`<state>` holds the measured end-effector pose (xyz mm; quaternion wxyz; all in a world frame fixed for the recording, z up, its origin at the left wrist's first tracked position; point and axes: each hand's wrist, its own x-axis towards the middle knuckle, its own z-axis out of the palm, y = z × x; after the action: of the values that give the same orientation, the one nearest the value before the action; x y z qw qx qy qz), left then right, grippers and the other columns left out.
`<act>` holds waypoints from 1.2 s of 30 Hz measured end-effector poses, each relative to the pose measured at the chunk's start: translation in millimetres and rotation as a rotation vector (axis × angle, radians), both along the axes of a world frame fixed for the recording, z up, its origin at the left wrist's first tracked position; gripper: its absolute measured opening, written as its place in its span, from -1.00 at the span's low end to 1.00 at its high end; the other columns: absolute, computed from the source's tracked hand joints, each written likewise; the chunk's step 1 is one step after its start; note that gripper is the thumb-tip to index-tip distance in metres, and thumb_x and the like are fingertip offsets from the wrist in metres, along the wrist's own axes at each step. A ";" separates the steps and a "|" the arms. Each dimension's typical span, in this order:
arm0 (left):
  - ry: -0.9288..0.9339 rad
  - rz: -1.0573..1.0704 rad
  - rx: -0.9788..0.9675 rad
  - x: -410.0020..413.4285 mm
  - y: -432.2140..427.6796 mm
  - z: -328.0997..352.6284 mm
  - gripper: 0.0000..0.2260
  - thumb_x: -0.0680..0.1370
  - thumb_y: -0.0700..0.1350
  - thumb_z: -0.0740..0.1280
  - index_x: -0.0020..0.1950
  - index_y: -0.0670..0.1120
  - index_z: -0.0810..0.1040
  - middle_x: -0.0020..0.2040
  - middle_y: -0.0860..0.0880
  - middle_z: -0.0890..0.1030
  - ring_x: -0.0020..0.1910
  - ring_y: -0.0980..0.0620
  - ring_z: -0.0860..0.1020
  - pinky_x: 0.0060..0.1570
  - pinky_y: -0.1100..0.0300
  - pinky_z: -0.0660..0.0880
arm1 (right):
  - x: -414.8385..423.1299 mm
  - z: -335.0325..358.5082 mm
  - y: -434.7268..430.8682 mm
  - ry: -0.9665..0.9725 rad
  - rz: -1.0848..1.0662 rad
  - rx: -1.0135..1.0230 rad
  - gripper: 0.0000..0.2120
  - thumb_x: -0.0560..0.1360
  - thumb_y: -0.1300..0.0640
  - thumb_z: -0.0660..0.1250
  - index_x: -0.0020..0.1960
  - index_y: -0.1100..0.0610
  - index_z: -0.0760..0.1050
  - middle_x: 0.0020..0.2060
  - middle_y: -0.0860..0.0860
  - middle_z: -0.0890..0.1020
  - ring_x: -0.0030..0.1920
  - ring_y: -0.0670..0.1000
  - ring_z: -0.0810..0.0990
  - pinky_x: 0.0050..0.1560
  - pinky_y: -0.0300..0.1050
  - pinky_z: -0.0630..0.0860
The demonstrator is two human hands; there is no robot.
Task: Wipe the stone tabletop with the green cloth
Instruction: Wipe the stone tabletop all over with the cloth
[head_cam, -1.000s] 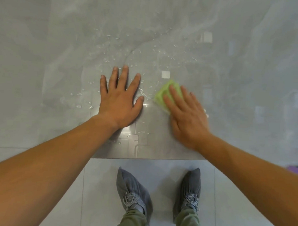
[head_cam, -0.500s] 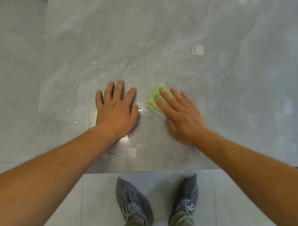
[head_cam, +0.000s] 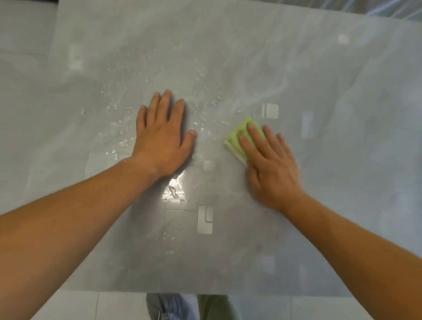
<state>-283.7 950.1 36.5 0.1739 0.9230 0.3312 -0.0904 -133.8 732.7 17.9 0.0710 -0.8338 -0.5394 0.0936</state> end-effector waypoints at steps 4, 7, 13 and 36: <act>-0.026 0.022 -0.014 25.3 12.0 -2.1 -0.41 0.66 0.14 0.02 0.63 -0.07 0.00 0.65 -0.12 -0.07 0.61 -0.11 -0.16 0.55 -0.11 -0.20 | 22.4 1.7 51.9 0.050 -0.429 0.013 -0.40 0.57 0.14 0.09 0.60 -0.01 0.09 0.61 0.04 0.04 0.58 0.23 0.01 0.56 0.18 -0.03; -0.065 0.058 -0.045 28.1 17.3 0.3 -0.44 0.63 0.08 0.00 0.61 -0.09 0.11 0.64 -0.09 0.07 0.61 -0.09 -0.03 0.54 -0.09 -0.10 | -30.1 -3.3 41.0 0.040 -0.152 0.010 -0.33 0.54 0.15 0.15 0.61 -0.01 0.03 0.61 0.02 -0.01 0.59 0.21 -0.10 0.56 0.20 -0.03; -0.060 0.026 -0.052 23.6 28.2 2.5 -0.47 0.60 0.08 0.00 0.55 -0.06 0.25 0.62 -0.02 0.16 0.59 -0.05 0.06 0.51 -0.06 -0.03 | 26.7 0.2 40.4 0.034 0.142 -0.031 -0.37 0.51 0.15 0.19 0.57 -0.03 0.18 0.59 0.01 0.14 0.58 0.23 0.06 0.55 0.21 0.02; 0.021 -0.036 0.060 98.8 96.8 -6.3 -0.40 0.60 0.13 -0.05 0.62 -0.05 -0.01 0.64 -0.14 -0.14 0.61 -0.12 -0.21 0.53 -0.11 -0.26 | 66.6 0.3 98.2 0.020 0.228 -0.001 -0.40 0.54 0.14 0.14 0.58 -0.01 0.18 0.59 0.03 0.15 0.58 0.21 0.08 0.54 0.20 0.05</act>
<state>-184.9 1046.8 30.2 0.1408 0.9326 0.3191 -0.0931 -67.2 830.9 18.2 0.0649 -0.7661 -0.6300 0.1098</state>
